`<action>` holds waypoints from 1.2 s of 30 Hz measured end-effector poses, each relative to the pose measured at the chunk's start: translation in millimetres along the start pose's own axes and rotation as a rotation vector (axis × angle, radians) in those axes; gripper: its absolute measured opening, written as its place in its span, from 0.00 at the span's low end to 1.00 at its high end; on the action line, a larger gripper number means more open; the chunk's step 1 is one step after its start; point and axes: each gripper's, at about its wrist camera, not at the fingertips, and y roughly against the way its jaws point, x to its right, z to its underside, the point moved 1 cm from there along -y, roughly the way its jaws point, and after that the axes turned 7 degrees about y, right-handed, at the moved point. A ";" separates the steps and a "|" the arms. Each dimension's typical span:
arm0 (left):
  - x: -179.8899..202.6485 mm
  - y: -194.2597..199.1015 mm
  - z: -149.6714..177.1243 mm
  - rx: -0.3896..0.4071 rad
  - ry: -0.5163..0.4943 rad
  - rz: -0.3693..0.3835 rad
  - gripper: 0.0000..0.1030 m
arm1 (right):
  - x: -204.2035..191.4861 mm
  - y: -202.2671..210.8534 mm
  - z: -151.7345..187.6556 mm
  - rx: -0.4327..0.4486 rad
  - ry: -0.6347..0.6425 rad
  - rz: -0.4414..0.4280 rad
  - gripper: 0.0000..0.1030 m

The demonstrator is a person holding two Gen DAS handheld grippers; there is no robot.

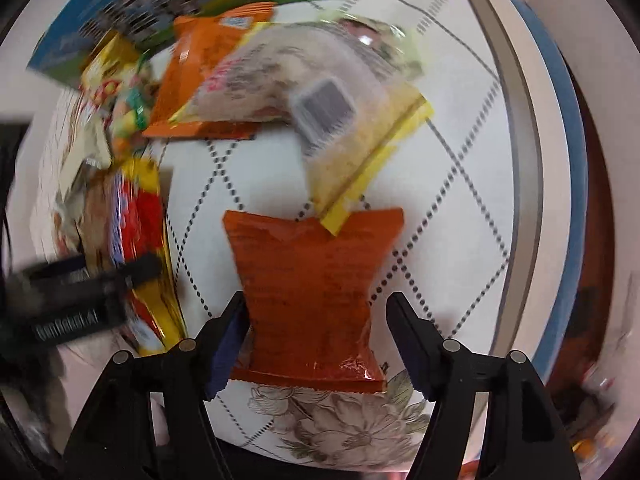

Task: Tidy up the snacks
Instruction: 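Grasp the orange pastry packet with the right tool while the left tool grasps the Seaaap noodle pack, then carry both packets into the cardboard box and open both tools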

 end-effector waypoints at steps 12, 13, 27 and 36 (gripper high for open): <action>-2.3 7.1 21.3 0.034 -0.024 0.050 0.83 | 2.8 13.4 17.6 0.073 -0.057 -0.023 0.49; -2.6 11.7 24.7 0.037 -0.029 0.061 0.83 | 0.6 21.0 19.5 0.087 -0.058 -0.028 0.49; -30.8 173.3 -71.9 0.267 -0.056 0.250 0.83 | -70.7 167.2 -80.2 0.364 0.011 -0.153 0.49; -32.2 180.3 -219.4 0.318 -0.077 0.183 0.83 | -79.2 159.5 -233.4 0.417 0.040 -0.088 0.49</action>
